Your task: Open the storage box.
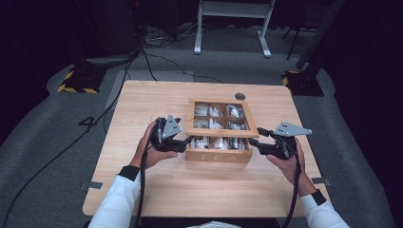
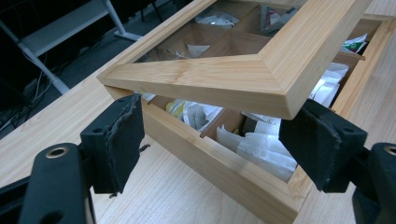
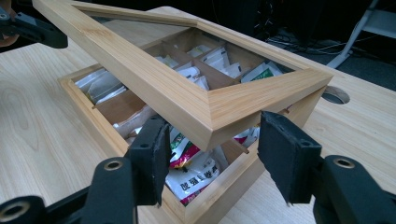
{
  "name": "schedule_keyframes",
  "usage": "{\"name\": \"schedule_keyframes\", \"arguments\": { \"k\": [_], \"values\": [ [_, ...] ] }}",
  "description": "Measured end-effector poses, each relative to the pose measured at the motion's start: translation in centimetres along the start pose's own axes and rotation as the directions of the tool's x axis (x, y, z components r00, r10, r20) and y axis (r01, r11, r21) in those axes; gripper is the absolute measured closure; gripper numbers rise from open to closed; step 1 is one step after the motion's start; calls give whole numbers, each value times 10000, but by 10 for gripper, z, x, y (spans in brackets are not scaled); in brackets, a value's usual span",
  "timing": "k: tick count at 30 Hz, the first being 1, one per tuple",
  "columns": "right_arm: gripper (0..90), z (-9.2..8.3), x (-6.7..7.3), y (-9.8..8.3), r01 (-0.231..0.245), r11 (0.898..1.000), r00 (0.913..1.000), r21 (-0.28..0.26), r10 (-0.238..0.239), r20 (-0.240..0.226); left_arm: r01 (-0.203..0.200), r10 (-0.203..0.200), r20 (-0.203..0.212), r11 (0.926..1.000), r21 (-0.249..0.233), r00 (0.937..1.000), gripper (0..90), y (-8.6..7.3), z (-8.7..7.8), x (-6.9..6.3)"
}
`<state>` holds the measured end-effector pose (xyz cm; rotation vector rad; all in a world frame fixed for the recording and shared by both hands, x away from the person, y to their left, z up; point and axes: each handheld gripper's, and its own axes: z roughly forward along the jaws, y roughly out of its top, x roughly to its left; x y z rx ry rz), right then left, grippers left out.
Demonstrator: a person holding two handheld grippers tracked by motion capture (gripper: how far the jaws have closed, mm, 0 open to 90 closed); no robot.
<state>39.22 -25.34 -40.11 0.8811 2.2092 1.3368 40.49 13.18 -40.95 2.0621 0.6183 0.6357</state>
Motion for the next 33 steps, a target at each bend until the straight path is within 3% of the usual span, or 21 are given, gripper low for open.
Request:
{"name": "schedule_keyframes", "arguments": {
  "k": [4,11,12,18,19,23,28,31,33],
  "values": [
    [442,0,-1,4,-11,10000,10000,-70,12,53,-206,207,29,9995,-225,9998,259,9,0,1],
    [437,0,-2,8,65,9999,9999,-150,-64,111,-841,842,51,9964,-78,9964,296,22,4,-1],
    [436,0,-2,9,104,9997,9999,-237,-101,130,-1086,1086,30,9940,-112,9941,338,24,4,-2],
    [436,0,-5,13,88,9993,9999,-357,-84,109,-1456,1451,-211,9890,-247,9892,425,29,4,-4],
    [440,-1,-5,15,61,9990,9999,-445,-56,119,-1711,1700,-350,9848,-309,9848,442,31,3,-4],
    [444,-2,-6,18,101,9986,9999,-520,-96,89,-1994,1984,-383,9797,-225,9794,477,35,4,-4],
    [446,-3,-9,21,62,9978,9998,-666,-50,188,-2083,2073,-370,9777,-265,9776,512,41,4,-1],
    [442,-3,-9,21,69,9977,9998,-671,-58,176,-1855,1845,-237,9816,-447,9825,521,46,4,5],
    [439,-4,-9,22,57,9975,9999,-703,-47,148,-1864,1855,-237,9814,-463,9824,524,48,4,6]
  ]
}}
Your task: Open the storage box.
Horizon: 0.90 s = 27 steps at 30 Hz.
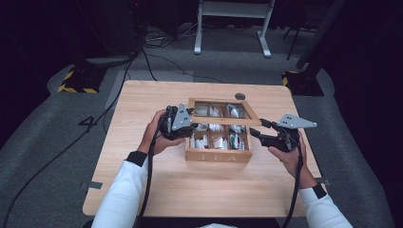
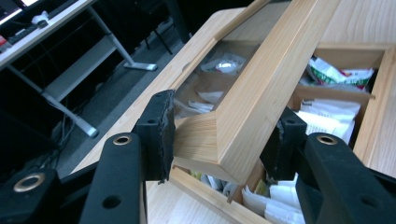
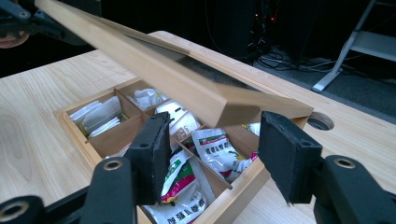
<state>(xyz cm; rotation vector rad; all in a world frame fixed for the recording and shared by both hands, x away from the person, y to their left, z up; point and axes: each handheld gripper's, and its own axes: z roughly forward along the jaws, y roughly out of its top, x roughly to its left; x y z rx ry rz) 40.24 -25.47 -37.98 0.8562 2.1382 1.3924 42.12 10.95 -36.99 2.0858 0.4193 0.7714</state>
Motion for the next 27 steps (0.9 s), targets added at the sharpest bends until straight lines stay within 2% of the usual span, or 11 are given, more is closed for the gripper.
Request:
{"name": "schedule_keyframes", "arguments": {
  "k": [1,4,7,10,15,22,27],
  "values": [
    [428,-1,0,0,-2,10000,10000,-7,2,-30,-3,3,-23,10000,-57,10000,531,1,0,1],
    [413,-2,-1,-1,-23,10000,9999,18,23,-113,316,-313,134,9991,-275,9994,531,3,1,8],
    [405,-3,-1,-4,68,9998,9999,168,-66,-106,362,-357,154,9988,-320,9992,532,5,1,11],
    [404,-4,-3,-5,108,9997,9999,201,-106,-129,162,-157,221,9996,-225,9996,547,8,2,16],
    [401,-8,-7,-13,132,9992,9997,378,-125,-193,321,-311,259,9987,-403,9992,555,12,3,24],
    [396,-16,-16,-23,48,9983,10000,579,-48,11,622,-599,448,9967,-524,9972,557,18,5,37],
    [391,-21,-26,-36,-139,9968,9997,790,124,191,748,-726,401,9956,-560,9966,563,22,7,43]
  ]
}}
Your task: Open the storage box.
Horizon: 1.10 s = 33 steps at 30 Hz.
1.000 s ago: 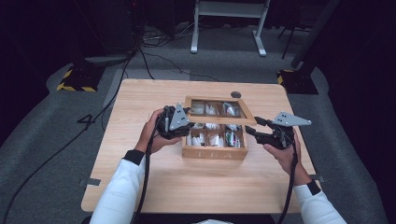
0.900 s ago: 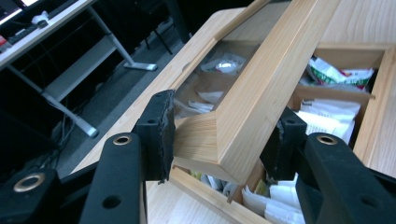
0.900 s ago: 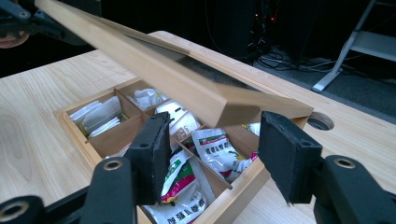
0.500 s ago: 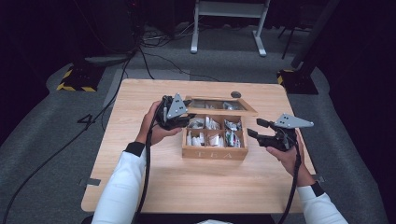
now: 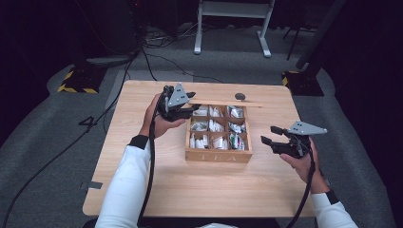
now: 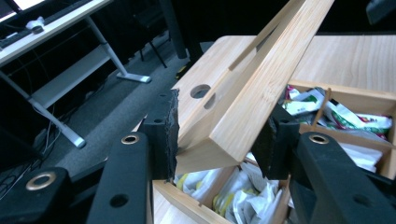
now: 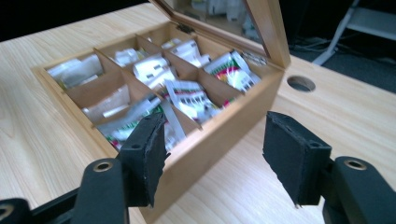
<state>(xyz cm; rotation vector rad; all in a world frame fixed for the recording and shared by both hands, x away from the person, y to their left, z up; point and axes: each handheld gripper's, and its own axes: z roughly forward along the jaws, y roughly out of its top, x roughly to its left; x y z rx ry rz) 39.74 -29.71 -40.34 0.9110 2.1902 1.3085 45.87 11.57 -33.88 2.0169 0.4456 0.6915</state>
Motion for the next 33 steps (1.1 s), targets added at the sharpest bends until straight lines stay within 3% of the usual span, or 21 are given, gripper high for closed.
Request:
{"name": "schedule_keyframes", "arguments": {
  "k": [7,12,22,24,27,33],
  "values": [
    [381,-1,-7,-19,-159,9987,9999,481,159,11,235,-240,-270,9995,-187,9993,575,7,5,10],
    [376,2,-7,-37,-150,9936,9999,1118,158,-62,524,-526,-58,9980,-366,9986,573,9,8,21],
    [375,-1,-12,-57,-264,9890,9996,1454,278,-75,1117,-1127,-115,9914,-681,9936,564,17,17,39],
    [372,-3,-16,-62,-601,9894,9980,1323,622,-120,1200,-1220,-219,9898,-761,9923,557,19,20,43],
    [371,-3,-17,-67,-728,9875,9972,1395,744,-58,1389,-1422,-279,9855,-975,9894,550,20,25,49],
    [368,-1,-19,-71,-887,9858,9957,1424,918,-156,1915,-1998,-422,9699,-1501,9789,532,19,35,59]
  ]
}}
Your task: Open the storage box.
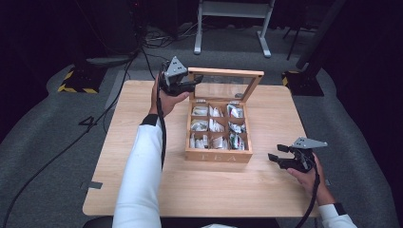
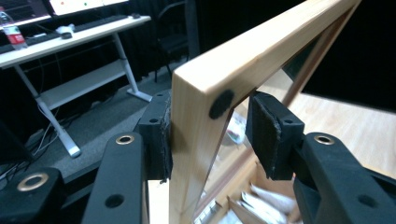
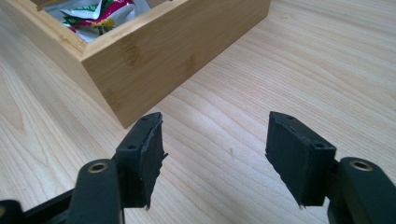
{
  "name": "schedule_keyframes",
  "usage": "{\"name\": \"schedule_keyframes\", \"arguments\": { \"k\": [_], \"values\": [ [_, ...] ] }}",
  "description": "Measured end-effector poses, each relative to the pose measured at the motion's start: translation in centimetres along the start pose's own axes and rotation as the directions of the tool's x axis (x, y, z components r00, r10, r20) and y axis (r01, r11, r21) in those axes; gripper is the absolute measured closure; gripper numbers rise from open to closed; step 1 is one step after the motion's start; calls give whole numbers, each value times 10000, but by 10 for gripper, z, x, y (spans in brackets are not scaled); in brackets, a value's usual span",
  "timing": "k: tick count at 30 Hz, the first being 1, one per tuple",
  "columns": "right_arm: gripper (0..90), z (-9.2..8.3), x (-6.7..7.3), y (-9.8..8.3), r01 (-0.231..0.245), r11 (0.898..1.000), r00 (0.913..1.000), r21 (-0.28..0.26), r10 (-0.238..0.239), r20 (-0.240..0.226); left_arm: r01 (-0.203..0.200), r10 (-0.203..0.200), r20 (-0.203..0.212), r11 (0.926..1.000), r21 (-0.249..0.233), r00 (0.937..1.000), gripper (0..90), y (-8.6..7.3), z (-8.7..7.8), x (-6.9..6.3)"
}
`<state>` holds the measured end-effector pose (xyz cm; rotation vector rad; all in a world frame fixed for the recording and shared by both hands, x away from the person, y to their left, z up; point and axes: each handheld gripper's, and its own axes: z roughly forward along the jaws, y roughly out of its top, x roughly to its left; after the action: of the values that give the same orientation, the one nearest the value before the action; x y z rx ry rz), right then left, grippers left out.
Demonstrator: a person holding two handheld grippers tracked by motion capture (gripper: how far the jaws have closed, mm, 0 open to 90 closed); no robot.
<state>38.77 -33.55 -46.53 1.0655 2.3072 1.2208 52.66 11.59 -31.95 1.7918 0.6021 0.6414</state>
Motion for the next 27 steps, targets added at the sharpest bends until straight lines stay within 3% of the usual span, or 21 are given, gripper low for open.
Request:
{"name": "schedule_keyframes", "arguments": {
  "k": [6,18,27],
  "values": [
    [366,4,3,0,109,9998,9999,135,-108,-55,92,-95,-489,9999,-53,9988,512,3,10,3],
    [363,11,5,-2,157,9993,9997,346,-151,-184,807,-830,-819,9962,-316,9932,486,4,26,13],
    [362,16,7,-4,216,9982,9994,555,-200,-295,1033,-1054,-1230,9944,-230,9868,460,4,39,20]
  ]
}}
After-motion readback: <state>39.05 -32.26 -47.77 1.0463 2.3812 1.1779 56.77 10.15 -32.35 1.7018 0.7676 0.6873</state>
